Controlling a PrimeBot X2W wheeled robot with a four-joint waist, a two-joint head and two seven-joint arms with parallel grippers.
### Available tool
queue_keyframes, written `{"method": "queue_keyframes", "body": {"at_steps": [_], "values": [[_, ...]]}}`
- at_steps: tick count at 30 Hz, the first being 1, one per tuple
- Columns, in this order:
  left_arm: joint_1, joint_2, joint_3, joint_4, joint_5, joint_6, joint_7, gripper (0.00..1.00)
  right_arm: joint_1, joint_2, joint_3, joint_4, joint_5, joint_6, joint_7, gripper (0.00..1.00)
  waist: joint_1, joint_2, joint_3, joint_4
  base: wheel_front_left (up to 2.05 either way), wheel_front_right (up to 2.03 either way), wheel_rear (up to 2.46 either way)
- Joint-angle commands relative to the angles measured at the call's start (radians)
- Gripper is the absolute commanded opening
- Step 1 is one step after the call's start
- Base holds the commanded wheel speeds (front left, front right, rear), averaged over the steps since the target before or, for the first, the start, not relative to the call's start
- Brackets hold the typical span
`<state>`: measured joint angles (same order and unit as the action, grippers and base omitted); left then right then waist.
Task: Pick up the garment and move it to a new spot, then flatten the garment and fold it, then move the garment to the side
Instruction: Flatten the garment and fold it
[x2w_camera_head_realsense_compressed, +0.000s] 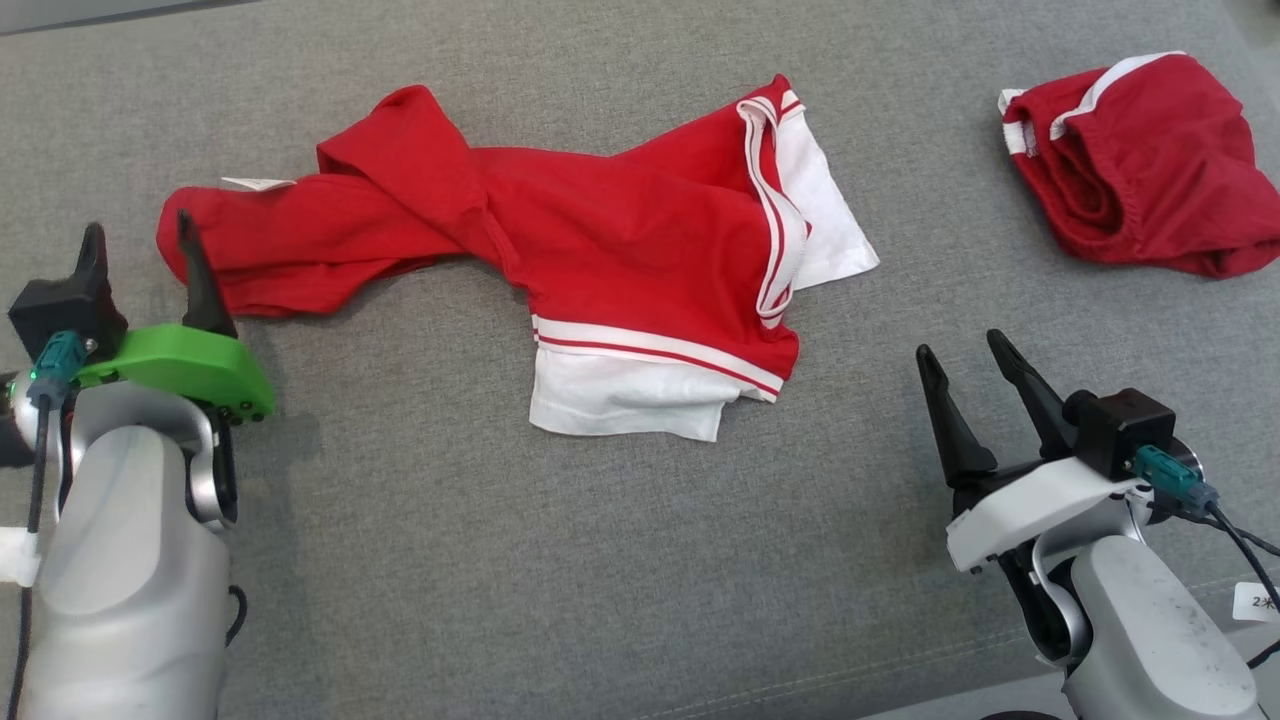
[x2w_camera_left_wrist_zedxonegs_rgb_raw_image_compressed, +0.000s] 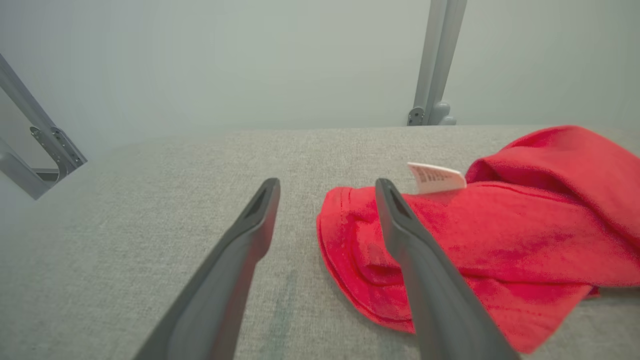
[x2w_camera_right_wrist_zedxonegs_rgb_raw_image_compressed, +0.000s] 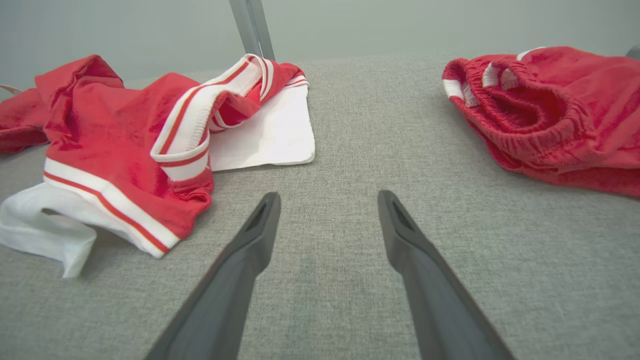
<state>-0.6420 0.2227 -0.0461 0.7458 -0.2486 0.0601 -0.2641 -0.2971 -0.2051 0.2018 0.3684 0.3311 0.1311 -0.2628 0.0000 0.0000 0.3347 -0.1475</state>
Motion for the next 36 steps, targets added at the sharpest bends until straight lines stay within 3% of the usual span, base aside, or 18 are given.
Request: {"method": "queue_keyframes", "body": {"at_steps": [1, 6, 13, 21, 30, 33, 34, 36], "values": [[0.006, -0.019, 0.0, -0.049, 0.021, 0.002, 0.001, 1.0, -0.013, 0.002, 0.002, -0.003, -0.003, -0.001, -0.002, 1.0, 0.0, 0.0, 0.001, 0.001, 0.0, 0.0, 0.0], [-0.032, -0.071, -0.046, -0.107, 0.067, -0.052, 0.001, 1.0, -0.023, 0.014, 0.024, 0.004, 0.006, -0.001, -0.002, 1.0, 0.0, 0.0, 0.004, -0.017, 0.0, 0.0, 0.0], [-0.202, -0.116, -0.138, 0.101, 0.11, -0.101, 0.021, 1.0, -0.036, 0.028, 0.038, 0.016, 0.02, -0.001, -0.002, 1.0, 0.0, 0.0, 0.038, -0.079, 0.0, 0.0, 0.0], [-0.38, -0.116, -0.162, 0.309, 0.134, -0.038, 0.116, 1.0, -0.04, 0.052, 0.032, 0.017, 0.025, -0.001, -0.002, 1.0, 0.0, 0.0, 0.072, -0.133, 0.0, 0.0, 0.0], [-0.421, -0.114, -0.155, 0.405, 0.111, -0.016, 0.101, 1.0, -0.03, 0.062, 0.012, 0.014, 0.017, -0.001, -0.002, 1.0, 0.0, 0.0, 0.069, -0.131, 0.0, 0.0, 0.0], [-0.419, -0.122, -0.147, 0.432, 0.092, -0.018, 0.091, 0.86, -0.034, 0.063, 0.011, 0.015, 0.014, -0.001, -0.002, 1.0, 0.0, 0.0, 0.067, -0.121, 0.0, 0.0, 0.0], [-0.417, -0.124, -0.146, 0.44, 0.091, -0.019, 0.086, 0.63, -0.036, 0.064, 0.011, 0.014, 0.014, -0.001, -0.002, 1.0, 0.0, 0.0, 0.067, -0.119, 0.0, 0.0, 0.0], [-0.415, -0.125, -0.148, 0.453, 0.088, -0.019, 0.077, 0.05, -0.041, 0.06, 0.014, 0.013, 0.014, -0.001, -0.002, 1.0, 0.0, 0.0, 0.065, -0.114, 0.0, 0.0, 0.0]]}}
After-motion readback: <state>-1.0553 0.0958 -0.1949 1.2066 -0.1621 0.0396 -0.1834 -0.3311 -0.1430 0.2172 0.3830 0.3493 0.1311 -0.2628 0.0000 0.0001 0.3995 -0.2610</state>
